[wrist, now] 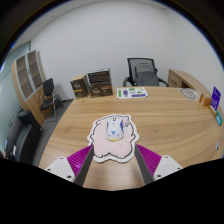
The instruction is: Arrange mouse
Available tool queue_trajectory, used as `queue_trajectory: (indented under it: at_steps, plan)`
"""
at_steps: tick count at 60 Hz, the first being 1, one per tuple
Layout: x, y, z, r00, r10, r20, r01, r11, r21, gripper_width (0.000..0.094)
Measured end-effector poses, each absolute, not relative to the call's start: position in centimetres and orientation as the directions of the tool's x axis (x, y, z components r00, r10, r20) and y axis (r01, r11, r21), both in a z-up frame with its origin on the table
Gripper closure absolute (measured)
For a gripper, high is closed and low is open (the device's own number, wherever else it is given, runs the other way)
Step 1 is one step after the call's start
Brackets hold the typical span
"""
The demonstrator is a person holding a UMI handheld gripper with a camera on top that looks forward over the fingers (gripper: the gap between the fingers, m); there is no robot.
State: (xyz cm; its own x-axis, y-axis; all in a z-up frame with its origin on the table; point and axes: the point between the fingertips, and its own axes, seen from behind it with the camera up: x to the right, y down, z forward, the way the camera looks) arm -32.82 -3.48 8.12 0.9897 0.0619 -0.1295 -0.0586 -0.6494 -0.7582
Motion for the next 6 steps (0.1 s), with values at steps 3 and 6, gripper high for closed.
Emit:
queue_trajectory:
  at_steps: [3, 6]
  plan:
    - [-32.3, -5.5, 8.3, 0.986, 0.07, -0.15, -0.068, -0.653, -0.754, 0.0106]
    - [-31.6, -7.1, 8.7, 0.983, 0.083, -0.165, -0.072, -0.651, -0.755, 0.0105]
